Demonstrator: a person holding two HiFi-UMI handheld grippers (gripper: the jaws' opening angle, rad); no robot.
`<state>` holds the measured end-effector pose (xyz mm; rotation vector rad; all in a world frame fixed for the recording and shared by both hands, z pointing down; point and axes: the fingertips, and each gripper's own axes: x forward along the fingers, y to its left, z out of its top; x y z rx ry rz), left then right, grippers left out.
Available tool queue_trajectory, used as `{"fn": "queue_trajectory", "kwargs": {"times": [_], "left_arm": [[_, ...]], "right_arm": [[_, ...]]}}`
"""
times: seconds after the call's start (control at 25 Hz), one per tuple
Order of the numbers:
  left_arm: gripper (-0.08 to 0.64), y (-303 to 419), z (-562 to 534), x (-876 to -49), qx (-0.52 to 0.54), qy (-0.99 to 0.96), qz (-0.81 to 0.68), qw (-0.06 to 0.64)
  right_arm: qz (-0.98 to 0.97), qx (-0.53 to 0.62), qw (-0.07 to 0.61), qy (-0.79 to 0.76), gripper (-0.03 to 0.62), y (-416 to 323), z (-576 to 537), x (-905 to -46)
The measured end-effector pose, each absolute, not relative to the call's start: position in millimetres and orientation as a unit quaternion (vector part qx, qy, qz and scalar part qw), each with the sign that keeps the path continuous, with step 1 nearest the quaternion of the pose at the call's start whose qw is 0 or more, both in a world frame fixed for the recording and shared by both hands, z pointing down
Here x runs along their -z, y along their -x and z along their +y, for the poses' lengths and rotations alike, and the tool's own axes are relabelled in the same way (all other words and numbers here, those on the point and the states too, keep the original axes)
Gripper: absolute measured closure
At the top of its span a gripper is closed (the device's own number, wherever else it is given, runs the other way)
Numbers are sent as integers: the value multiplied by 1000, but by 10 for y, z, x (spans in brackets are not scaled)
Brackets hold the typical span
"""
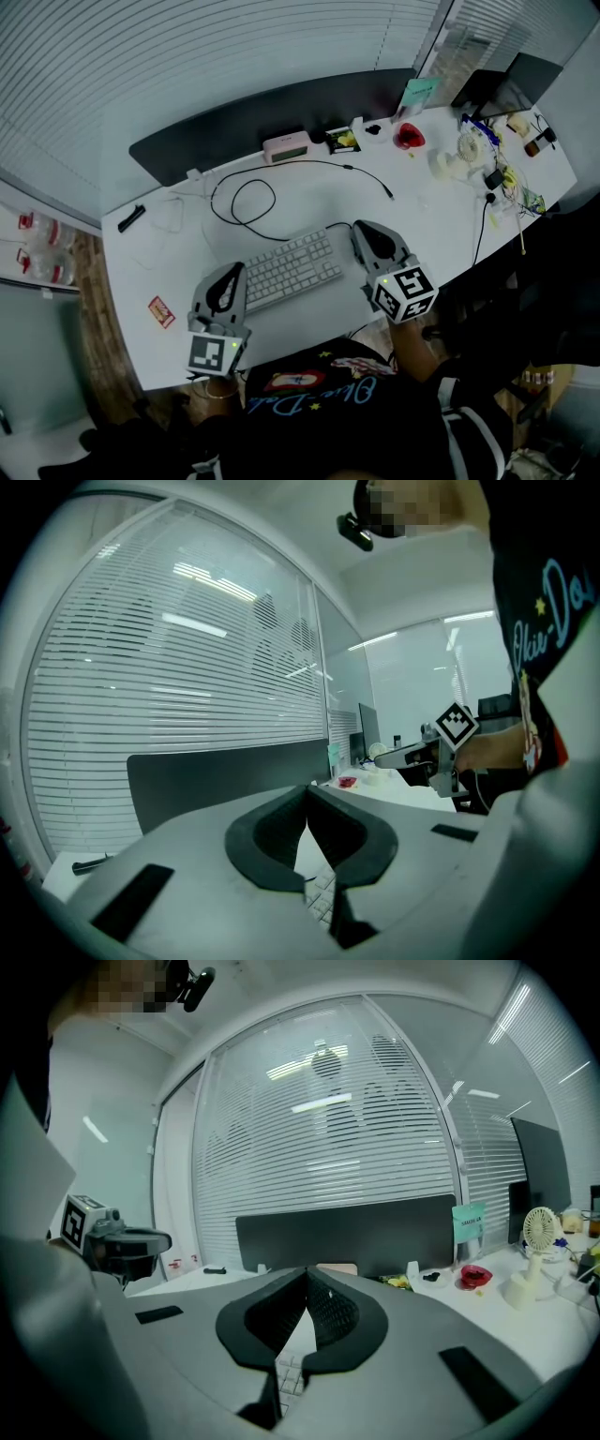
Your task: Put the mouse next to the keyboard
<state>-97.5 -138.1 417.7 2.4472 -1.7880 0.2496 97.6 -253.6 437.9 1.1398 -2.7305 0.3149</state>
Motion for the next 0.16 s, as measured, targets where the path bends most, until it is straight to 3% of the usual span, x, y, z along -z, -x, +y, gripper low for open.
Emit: {"fn": "queue_trajectory", "kwargs": {"times": [0.16], "left_arm": [[560,954,-1384,-4179,-80,-803,-588,54]], "right_arm": [[-916,-107,81,-379,594,-979,-2529,-4380]]}}
